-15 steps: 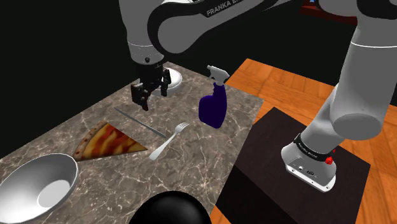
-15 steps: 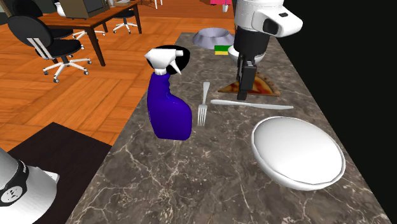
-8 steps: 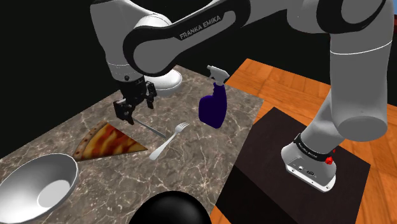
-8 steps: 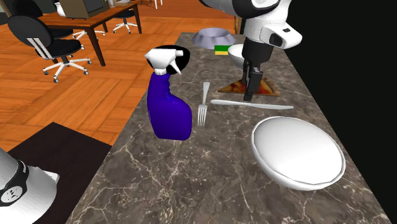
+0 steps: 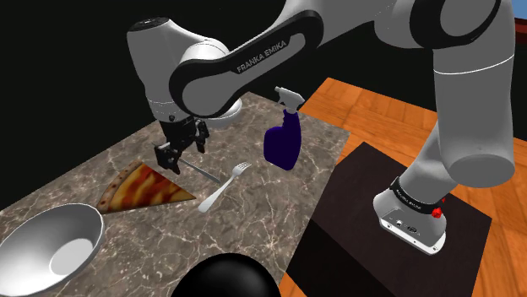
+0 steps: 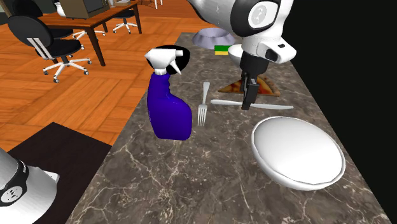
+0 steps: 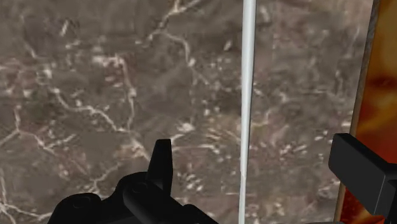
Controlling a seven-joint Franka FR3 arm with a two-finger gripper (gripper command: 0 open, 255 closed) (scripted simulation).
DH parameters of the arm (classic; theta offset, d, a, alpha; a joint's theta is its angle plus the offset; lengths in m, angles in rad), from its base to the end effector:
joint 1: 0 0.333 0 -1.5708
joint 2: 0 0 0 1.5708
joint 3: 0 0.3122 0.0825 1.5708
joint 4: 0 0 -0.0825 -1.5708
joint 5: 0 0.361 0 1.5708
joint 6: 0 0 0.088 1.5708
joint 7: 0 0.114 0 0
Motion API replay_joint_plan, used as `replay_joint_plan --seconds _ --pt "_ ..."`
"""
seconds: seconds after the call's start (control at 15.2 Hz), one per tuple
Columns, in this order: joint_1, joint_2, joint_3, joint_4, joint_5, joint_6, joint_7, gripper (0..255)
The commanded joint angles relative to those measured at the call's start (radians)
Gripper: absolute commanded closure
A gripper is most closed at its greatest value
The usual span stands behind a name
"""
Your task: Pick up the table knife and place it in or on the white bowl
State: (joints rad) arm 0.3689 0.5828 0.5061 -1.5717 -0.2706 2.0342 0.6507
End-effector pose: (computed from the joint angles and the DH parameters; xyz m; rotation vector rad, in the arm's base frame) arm 0.4732 0.4652 0.3314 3.1038 0.4477 -0.0820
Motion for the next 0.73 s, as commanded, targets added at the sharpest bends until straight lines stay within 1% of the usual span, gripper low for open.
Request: replay_joint_plan --seconds 0.0,0.26,0.33,0.66 --pt "0.000 0.000 0.000 -0.001 0.000 0.002 0.000 0" --pt "0.000 0.000 0.000 -0.001 0.000 0.002 0.000 0" --pt "0.000 0.000 0.000 -0.001 0.000 0.002 0.000 255" --pt "0.000 0.000 0.000 -0.001 0.000 0.002 0.000 255"
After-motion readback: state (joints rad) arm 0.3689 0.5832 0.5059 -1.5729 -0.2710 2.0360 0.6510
